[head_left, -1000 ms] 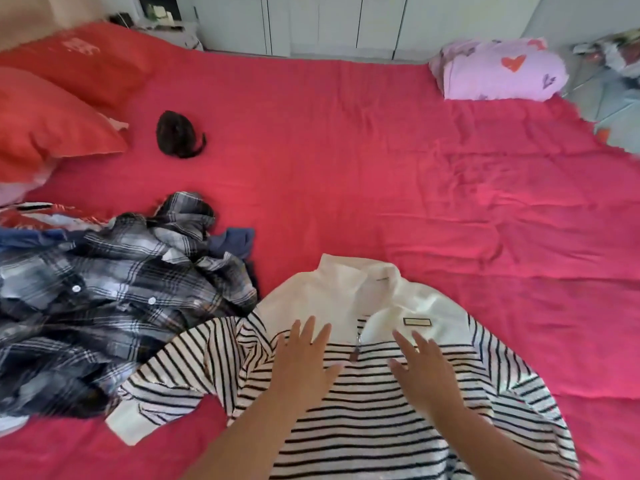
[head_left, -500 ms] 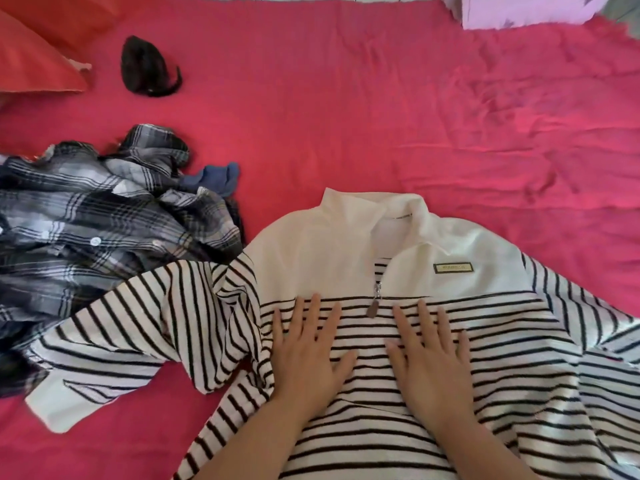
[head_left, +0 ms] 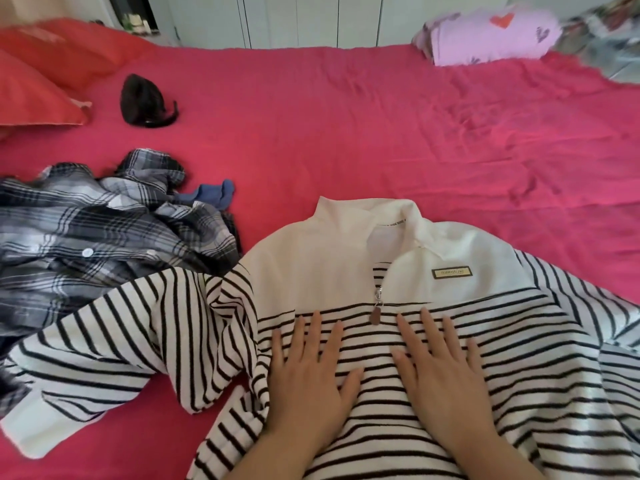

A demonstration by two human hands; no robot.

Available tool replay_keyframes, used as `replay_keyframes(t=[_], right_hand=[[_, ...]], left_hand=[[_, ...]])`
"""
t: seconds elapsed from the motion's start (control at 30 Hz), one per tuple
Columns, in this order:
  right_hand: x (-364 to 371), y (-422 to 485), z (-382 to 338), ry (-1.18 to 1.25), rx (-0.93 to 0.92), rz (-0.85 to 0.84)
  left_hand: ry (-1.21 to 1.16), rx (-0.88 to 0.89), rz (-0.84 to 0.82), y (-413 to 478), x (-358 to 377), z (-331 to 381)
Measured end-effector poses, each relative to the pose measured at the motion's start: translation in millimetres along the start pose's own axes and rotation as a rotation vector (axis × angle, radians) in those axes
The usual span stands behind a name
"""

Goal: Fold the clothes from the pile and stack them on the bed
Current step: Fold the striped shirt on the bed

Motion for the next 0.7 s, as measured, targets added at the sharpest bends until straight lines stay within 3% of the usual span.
replay_keyframes(t=[0.17, 0.3, 0.43, 0.53, 0.7], right_hand=[[0, 2, -2, 0.038, -0.05, -0.042], [-16, -1, -1, 0.089, -0.068, -0.208], [-39, -28, 4, 0.138, -0.166, -0.302], [-55, -72, 13, 0.24, -0.287, -0.213], [-57, -155, 34, 0.217, -0.462, 0.203]], left_hand=[[-0.003, -0.046, 0.015, 0, -14, 3], [-0.015, -0.062, -0.07, 0, -18, 5], [-0.033, 0.055, -0.072, -30, -40, 5], [-0.128, 0.157, 0.1, -79, -48, 1], [-0.166, 0.306, 0.414, -163, -33, -14]])
Point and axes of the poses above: each hand's wrist, its own y-axis towards the middle knuckle, its own x-axis out of the palm, z = x × y, the point moved 2 cm from there along y, towards the middle knuckle, and after that the axes turned 10 degrees about -z, right-handed, at the moved point
